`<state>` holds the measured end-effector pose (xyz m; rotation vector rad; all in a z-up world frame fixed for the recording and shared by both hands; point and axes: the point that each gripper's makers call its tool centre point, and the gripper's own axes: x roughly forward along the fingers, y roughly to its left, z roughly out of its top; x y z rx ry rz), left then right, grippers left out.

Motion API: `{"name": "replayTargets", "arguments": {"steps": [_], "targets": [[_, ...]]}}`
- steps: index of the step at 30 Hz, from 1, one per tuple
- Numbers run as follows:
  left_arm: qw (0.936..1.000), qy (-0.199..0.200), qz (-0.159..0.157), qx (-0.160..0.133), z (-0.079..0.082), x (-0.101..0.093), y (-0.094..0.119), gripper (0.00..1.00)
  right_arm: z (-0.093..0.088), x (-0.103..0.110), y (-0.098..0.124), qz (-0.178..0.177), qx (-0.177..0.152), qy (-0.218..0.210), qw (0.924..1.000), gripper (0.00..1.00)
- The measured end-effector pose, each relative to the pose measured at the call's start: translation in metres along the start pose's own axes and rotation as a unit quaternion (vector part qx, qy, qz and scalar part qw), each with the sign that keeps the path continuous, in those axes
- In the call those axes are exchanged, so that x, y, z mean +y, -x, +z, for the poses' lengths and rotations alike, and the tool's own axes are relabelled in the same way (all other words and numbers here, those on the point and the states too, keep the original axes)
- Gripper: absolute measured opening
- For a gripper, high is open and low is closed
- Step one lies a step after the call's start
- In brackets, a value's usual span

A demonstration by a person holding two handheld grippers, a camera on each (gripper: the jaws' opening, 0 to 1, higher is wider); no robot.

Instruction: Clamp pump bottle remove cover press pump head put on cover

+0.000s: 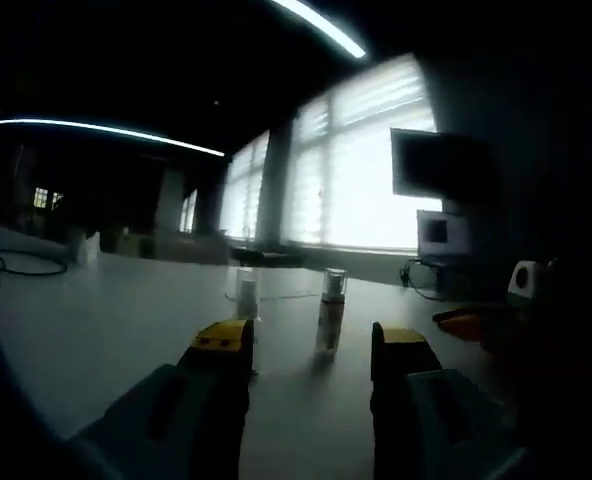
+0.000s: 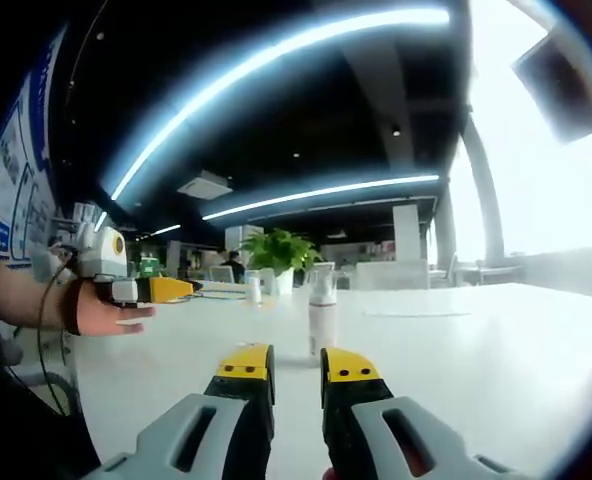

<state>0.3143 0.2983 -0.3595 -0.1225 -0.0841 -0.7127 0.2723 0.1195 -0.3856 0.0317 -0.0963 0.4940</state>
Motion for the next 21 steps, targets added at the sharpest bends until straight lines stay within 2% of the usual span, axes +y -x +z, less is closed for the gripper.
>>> {"name": "replayTargets", "arguments": {"steps": [6,15,18,21], "targets": [[0.9999,0.011,-0.001,-0.004,-0.007,-0.001,0.012,0.35,-0.001,0.001,0.0,0.003,0.002,-0.001,1.0,0.13],[0.9996,-0.024,-0.006,-0.013,-0.005,-0.009,0.028,0.35,-0.003,0.002,-0.001,0.007,0.005,0.003,1.0,0.13],[0.9986,-0.046,-0.024,0.002,-0.013,-0.016,0.032,0.35,-0.003,0.003,-0.001,0.009,0.006,0.003,0.9999,0.13],[0.9977,-0.061,-0.029,0.001,-0.012,-0.025,0.036,0.36,-0.004,0.004,-0.002,0.013,0.008,0.006,0.9999,0.13]]}}
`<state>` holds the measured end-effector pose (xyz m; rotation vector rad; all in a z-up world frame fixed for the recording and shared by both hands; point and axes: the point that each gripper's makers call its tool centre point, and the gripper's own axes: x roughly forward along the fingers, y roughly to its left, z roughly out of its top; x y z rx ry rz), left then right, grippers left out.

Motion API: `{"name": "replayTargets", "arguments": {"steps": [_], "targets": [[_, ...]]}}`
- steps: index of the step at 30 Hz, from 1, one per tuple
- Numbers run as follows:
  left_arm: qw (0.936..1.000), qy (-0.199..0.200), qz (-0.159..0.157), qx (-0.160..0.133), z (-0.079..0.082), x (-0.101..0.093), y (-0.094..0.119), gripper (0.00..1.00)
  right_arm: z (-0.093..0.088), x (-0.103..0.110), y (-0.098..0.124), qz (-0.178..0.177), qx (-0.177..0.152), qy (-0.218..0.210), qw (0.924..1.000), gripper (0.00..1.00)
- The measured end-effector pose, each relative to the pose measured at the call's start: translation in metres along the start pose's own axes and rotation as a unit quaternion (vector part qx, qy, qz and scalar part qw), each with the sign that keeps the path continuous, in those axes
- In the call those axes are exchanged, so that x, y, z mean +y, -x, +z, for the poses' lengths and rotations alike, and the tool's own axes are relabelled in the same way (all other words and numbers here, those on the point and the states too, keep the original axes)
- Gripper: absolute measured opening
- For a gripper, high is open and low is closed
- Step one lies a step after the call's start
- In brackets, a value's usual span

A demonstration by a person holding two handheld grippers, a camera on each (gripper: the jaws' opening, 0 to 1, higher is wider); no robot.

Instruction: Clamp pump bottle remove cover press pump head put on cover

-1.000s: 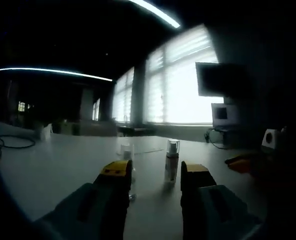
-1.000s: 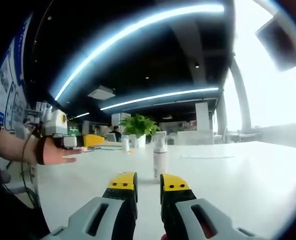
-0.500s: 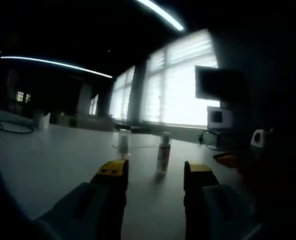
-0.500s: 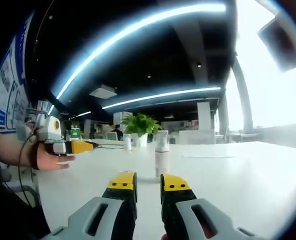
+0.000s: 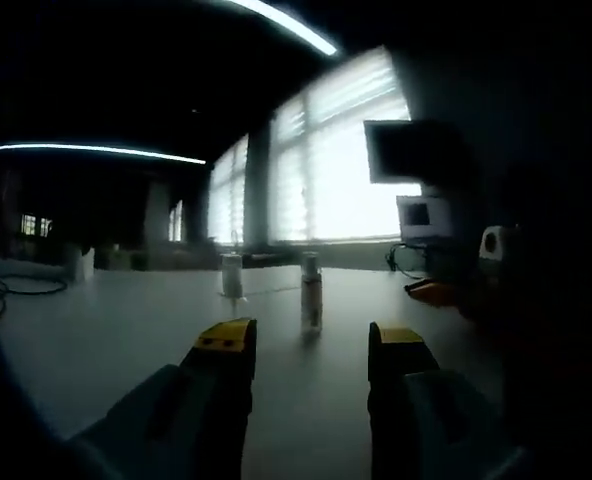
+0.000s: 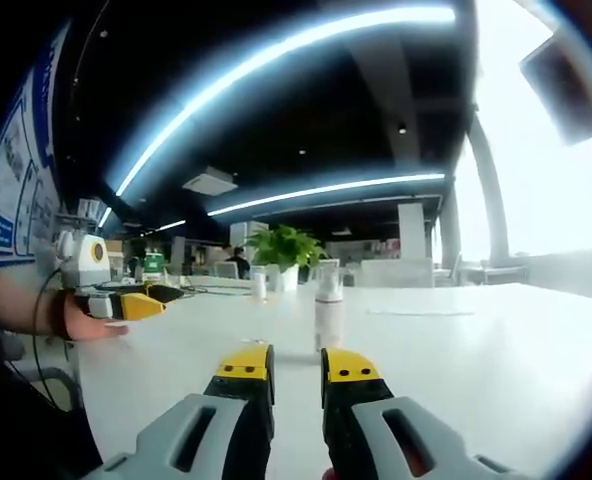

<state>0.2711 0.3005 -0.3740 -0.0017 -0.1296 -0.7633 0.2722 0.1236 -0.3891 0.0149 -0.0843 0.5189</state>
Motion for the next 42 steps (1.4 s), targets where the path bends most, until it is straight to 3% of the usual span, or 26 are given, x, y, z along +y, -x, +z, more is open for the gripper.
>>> {"name": "replayTargets", "arguments": {"steps": [5,8,19,27,42], "targets": [[0.9999,0.012,-0.001,-0.007,0.001,0.002,0.004,0.36,0.0,0.0,0.0,0.001,0.001,0.0,1.0,0.13],[0.9981,0.06,-0.011,-0.006,0.001,0.003,0.005,0.36,-0.001,0.001,0.0,0.002,0.003,0.002,1.0,0.13],[0.9998,0.02,0.001,0.005,-0.006,0.006,0.008,0.34,-0.002,0.003,-0.001,0.001,0.006,0.013,0.9999,0.13],[0.9993,0.034,0.011,-0.007,-0.001,0.01,0.009,0.34,-0.003,0.003,-0.001,0.002,0.01,0.016,0.9998,0.13],[0.9993,0.035,0.015,-0.005,-0.003,0.013,0.009,0.34,-0.004,0.002,-0.002,0.002,0.01,0.016,0.9998,0.13]]}}
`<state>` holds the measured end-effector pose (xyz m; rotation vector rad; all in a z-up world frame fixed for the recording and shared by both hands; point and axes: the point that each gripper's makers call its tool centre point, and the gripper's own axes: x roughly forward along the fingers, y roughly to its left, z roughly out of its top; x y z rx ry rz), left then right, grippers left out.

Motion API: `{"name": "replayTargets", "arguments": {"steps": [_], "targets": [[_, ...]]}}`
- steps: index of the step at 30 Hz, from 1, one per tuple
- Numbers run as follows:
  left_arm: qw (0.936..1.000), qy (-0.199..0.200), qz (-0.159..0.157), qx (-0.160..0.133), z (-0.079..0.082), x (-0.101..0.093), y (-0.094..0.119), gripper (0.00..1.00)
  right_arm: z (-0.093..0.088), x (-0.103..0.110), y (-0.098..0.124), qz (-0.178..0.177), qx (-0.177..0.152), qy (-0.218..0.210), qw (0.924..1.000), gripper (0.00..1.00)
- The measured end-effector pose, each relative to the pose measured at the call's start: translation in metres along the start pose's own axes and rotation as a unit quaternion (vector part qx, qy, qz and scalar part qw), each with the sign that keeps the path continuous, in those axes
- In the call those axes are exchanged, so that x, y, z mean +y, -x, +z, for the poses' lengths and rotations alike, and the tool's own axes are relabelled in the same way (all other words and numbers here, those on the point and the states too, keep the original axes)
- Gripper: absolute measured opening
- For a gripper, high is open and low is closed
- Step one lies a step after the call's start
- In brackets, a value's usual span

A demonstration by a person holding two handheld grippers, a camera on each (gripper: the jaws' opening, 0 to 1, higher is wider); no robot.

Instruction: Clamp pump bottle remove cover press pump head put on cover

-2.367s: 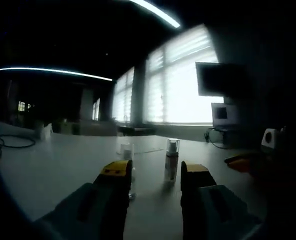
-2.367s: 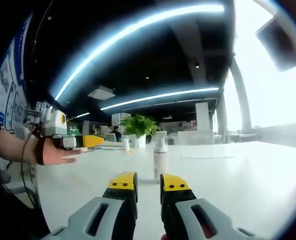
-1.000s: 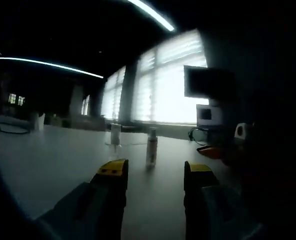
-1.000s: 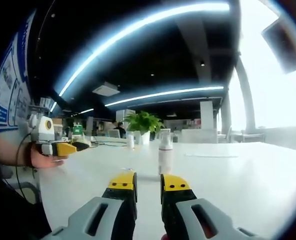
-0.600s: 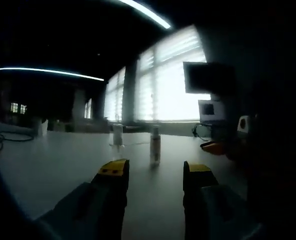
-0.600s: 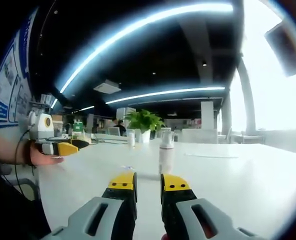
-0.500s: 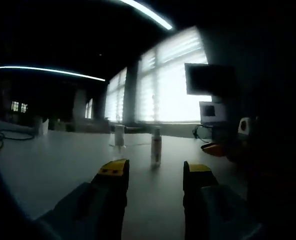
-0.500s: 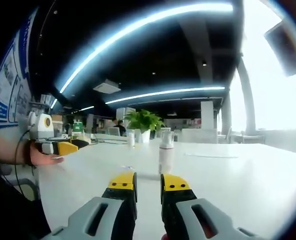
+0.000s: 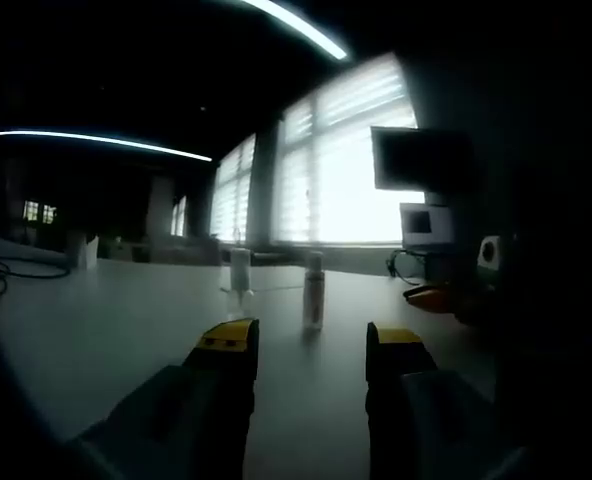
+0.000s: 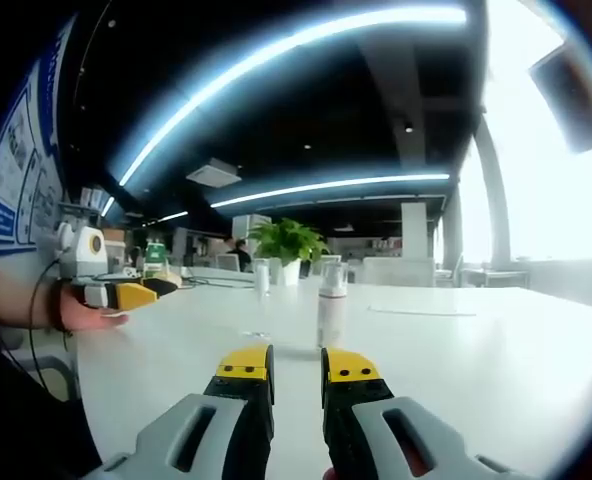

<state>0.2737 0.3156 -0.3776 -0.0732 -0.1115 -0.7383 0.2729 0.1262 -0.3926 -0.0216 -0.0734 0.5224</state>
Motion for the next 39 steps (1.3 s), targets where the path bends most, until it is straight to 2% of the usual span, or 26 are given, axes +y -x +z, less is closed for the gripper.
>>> {"name": "replayTargets", "arguments": {"steps": [19,26,29,31,34,39], "targets": [[0.9999,-0.005,0.004,0.012,-0.005,0.004,0.0,0.34,0.001,-0.002,0.0,-0.004,-0.005,-0.004,1.0,0.13],[0.9998,0.019,0.008,0.001,0.001,0.005,0.0,0.34,0.005,-0.008,0.001,-0.009,-0.016,-0.013,0.9997,0.14],[0.9998,0.014,0.014,0.002,0.0,0.006,-0.001,0.34,0.006,-0.005,0.002,-0.006,-0.018,-0.011,0.9998,0.14],[0.9998,0.002,0.016,0.013,-0.005,0.006,-0.002,0.34,0.006,-0.005,0.002,-0.007,-0.018,-0.011,0.9997,0.14],[0.9996,-0.003,0.016,0.022,-0.008,0.007,-0.003,0.34,0.004,-0.002,0.0,-0.009,-0.007,-0.016,0.9998,0.14],[0.9996,0.009,0.027,0.004,-0.002,0.011,-0.001,0.35,0.001,0.005,-0.002,0.007,0.006,-0.013,0.9999,0.15]]}}
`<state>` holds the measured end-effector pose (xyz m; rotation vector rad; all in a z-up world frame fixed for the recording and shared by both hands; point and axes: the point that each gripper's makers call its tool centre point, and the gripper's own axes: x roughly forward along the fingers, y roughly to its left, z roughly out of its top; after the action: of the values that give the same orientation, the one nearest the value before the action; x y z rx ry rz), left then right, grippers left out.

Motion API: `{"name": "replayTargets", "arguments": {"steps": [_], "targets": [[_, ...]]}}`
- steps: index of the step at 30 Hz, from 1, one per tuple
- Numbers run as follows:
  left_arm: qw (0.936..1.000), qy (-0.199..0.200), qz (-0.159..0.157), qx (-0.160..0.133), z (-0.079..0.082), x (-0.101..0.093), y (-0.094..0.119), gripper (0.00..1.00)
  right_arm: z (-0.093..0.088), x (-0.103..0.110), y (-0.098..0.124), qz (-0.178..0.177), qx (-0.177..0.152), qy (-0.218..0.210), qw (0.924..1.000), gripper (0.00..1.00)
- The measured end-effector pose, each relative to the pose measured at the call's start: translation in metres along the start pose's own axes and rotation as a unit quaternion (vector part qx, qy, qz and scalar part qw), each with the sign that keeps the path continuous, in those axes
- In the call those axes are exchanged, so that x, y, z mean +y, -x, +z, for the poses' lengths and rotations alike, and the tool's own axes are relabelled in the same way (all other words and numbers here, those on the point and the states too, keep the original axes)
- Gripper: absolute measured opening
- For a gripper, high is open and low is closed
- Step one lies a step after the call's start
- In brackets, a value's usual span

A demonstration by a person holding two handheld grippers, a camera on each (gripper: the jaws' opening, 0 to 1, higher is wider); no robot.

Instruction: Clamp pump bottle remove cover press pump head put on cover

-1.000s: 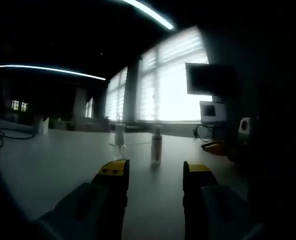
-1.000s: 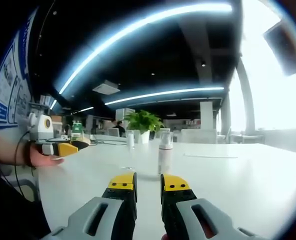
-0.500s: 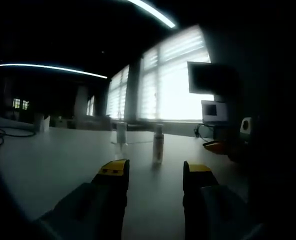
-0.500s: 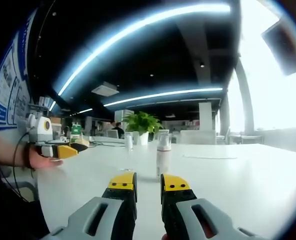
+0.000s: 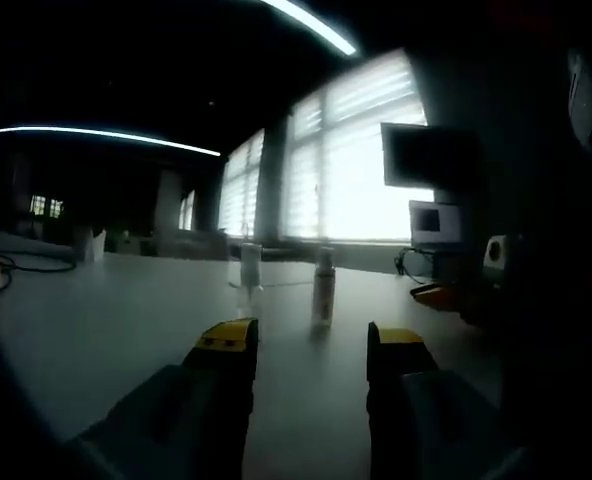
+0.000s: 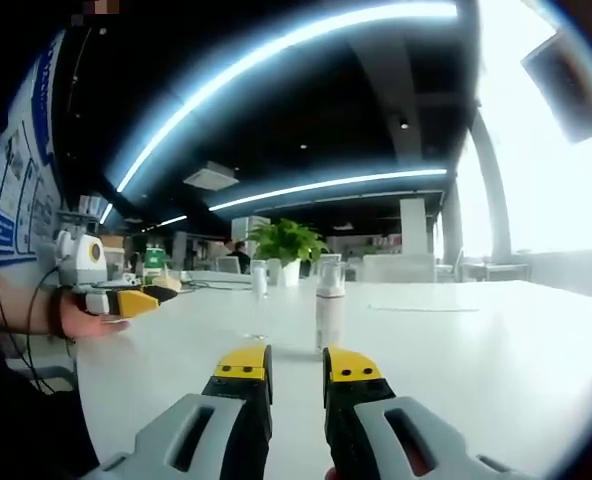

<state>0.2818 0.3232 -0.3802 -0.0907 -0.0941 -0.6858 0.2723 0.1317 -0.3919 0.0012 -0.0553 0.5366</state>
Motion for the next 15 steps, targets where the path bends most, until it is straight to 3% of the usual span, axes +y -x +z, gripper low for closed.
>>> {"name": "replayTargets", "arguments": {"steps": [4,9,15], "targets": [[0.9999,0.003,-0.004,0.009,-0.003,-0.003,-0.003,0.34,-0.001,-0.002,0.001,0.0,0.002,-0.002,1.0,0.16],[0.9977,-0.038,-0.011,0.055,-0.02,-0.012,-0.008,0.33,-0.004,-0.01,-0.001,-0.012,0.009,-0.015,0.9998,0.17],[0.9973,-0.039,-0.01,0.061,-0.022,-0.014,-0.007,0.33,-0.011,-0.007,-0.002,-0.008,0.033,-0.004,0.9994,0.18]]}}
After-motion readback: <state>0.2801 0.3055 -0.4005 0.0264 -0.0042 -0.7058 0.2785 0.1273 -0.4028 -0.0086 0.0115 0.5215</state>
